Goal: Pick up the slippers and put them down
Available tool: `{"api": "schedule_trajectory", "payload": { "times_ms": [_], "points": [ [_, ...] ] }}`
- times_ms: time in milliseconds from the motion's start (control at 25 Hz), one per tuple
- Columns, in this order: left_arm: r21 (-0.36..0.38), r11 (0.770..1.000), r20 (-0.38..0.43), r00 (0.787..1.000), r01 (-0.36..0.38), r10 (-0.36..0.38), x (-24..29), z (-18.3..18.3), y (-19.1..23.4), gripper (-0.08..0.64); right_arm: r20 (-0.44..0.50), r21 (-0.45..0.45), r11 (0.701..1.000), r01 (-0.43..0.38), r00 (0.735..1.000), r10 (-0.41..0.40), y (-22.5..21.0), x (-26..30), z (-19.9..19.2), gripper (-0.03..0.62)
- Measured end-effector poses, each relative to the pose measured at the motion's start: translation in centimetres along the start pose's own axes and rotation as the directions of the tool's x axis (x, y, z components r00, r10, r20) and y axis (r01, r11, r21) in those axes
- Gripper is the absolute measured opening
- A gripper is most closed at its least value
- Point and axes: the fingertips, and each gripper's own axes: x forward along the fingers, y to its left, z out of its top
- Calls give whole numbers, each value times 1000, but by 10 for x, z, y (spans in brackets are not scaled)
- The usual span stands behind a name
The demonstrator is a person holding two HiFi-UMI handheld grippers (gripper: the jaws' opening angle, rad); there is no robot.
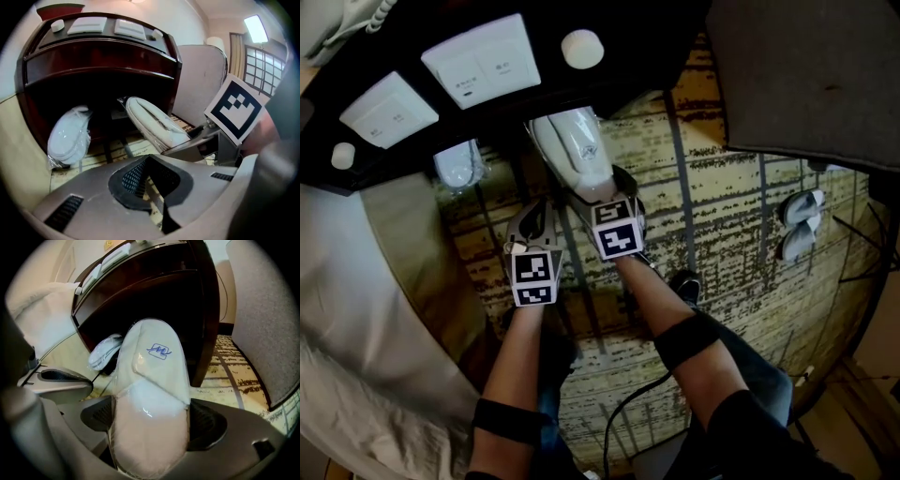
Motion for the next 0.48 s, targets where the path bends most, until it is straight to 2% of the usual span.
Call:
{"api": "schedule_trajectory", "payload": {
  "times_ms": [480],
  "points": [
    [-7, 995, 96, 991, -95, 96, 9, 38, 68, -9, 100, -27, 1000, 10, 995, -7, 10, 51, 105, 474]
  ]
}}
